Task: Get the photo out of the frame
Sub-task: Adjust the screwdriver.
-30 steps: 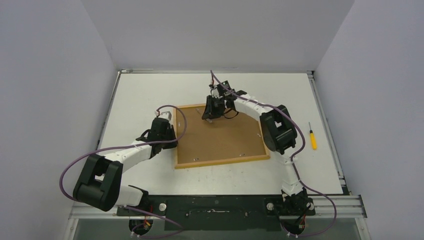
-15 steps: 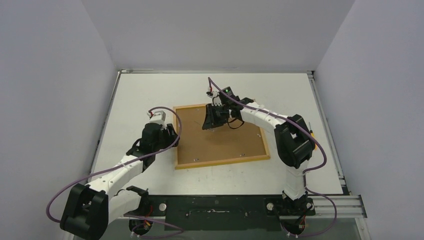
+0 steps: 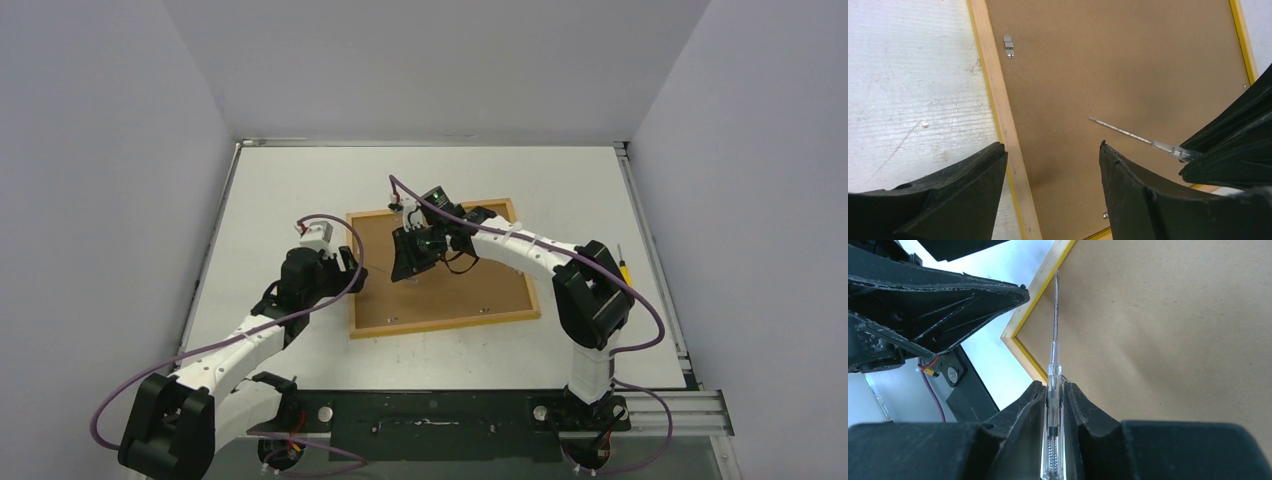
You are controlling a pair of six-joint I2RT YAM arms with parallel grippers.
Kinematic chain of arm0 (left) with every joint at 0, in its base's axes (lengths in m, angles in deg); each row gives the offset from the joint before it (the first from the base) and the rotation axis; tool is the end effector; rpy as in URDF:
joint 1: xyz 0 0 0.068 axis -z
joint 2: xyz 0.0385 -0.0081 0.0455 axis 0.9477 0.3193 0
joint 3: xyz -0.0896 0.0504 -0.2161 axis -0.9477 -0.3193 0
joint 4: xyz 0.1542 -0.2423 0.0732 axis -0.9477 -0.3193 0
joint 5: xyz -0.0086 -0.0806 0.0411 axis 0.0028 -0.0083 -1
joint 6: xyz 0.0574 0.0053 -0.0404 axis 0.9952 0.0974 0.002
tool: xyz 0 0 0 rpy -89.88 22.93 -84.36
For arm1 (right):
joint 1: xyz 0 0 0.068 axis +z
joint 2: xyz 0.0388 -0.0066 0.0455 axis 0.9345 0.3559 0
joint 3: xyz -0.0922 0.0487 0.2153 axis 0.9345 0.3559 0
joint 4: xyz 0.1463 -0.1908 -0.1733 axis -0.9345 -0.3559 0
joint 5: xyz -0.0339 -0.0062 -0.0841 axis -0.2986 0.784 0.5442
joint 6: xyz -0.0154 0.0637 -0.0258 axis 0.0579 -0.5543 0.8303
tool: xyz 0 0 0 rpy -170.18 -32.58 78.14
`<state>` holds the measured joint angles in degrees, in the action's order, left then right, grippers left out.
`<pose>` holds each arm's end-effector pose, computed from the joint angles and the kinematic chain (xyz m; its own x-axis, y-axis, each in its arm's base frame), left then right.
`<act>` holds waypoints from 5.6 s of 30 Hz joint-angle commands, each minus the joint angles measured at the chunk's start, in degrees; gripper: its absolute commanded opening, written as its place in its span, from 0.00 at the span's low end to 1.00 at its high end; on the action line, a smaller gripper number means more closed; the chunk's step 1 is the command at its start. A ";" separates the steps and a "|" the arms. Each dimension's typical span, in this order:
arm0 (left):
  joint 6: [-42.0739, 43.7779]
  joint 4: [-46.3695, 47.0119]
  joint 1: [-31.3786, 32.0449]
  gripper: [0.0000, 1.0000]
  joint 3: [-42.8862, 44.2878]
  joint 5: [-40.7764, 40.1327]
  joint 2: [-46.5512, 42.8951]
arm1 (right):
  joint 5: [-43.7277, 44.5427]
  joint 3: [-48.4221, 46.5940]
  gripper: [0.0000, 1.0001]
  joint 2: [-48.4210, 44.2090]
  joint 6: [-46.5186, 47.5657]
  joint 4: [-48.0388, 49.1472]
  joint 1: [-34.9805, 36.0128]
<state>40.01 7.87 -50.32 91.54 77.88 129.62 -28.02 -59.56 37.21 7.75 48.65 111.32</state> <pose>0.2620 -0.1019 0.1305 -0.5801 -0.2559 -0.7733 0.1259 0.9098 -0.3955 0.3039 0.3213 0.1648 -0.8226 -0.3793 -0.4236 -0.5679 0.5103 0.6458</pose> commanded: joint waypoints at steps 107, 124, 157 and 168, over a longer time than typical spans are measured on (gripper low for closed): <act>-16.75 36.25 13.75 0.07 -0.77 16.61 -2.74 | 21.39 42.71 0.08 -29.67 -19.25 77.55 8.37; -1.11 11.83 14.52 0.00 5.03 14.79 -1.01 | 4.38 23.58 0.85 -29.45 -7.48 32.05 -5.48; 23.89 -8.42 38.31 0.00 14.44 -15.72 8.67 | -0.58 5.30 0.64 -19.23 5.08 -9.96 -5.97; 30.45 -4.09 41.89 0.00 11.84 -17.35 8.76 | 0.71 8.87 0.60 -22.51 9.18 -19.17 -5.96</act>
<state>66.59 0.37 -9.10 103.78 62.71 139.83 -28.18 -51.54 17.80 15.23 31.63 105.23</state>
